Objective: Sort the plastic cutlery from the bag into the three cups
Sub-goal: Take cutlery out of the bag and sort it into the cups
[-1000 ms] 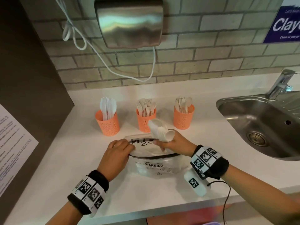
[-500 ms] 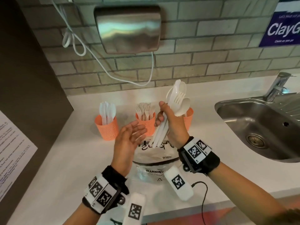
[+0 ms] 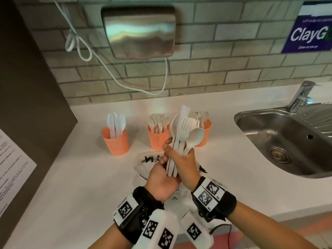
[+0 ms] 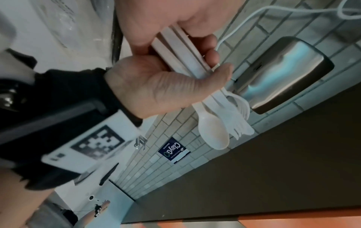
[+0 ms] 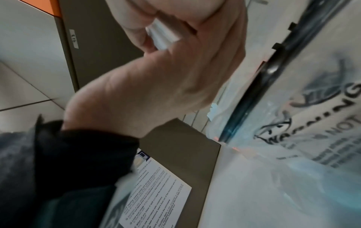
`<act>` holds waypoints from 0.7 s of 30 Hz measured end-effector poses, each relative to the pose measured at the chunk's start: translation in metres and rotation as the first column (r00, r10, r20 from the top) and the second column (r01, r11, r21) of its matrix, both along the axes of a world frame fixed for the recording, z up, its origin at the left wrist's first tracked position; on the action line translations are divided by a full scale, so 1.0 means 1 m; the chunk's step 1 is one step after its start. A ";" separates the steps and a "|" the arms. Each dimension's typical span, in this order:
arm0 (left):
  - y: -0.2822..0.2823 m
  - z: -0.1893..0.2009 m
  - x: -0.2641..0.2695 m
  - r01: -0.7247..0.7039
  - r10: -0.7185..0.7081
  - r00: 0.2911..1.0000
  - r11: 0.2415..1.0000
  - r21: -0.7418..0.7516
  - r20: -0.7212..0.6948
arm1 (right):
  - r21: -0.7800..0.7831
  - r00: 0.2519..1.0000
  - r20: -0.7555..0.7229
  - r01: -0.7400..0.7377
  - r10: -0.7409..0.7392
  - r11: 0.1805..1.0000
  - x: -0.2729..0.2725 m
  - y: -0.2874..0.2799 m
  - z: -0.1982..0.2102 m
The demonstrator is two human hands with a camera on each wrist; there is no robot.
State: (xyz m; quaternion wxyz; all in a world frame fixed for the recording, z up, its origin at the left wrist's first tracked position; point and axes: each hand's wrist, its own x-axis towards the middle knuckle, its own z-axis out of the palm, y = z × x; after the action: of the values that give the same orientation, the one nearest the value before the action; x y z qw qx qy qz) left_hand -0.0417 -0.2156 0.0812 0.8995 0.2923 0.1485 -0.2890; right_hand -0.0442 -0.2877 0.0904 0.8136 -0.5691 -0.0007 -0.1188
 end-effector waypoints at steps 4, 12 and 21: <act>-0.003 -0.003 -0.008 0.139 -0.140 0.990 0.990 0.032 0.012 | 0.041 0.997 -0.069 -0.029 0.031 0.999 -0.001 -0.003 -0.004; 0.017 0.022 0.009 -0.159 -0.168 0.838 0.835 0.526 0.519 | 0.118 0.887 -0.229 -0.383 0.400 0.916 -0.001 -0.036 -0.004; 0.032 0.055 0.028 -0.354 -0.299 0.587 0.742 0.570 0.753 | -0.025 0.821 -0.246 -0.536 0.515 0.844 -0.015 -0.037 -0.011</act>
State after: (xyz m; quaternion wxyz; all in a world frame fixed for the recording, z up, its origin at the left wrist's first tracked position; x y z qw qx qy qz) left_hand -0.0135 -0.1835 0.1358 0.7006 0.6899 -0.1789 -0.0341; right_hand -0.0591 -0.3252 0.0796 0.7820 -0.5937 -0.0689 0.1768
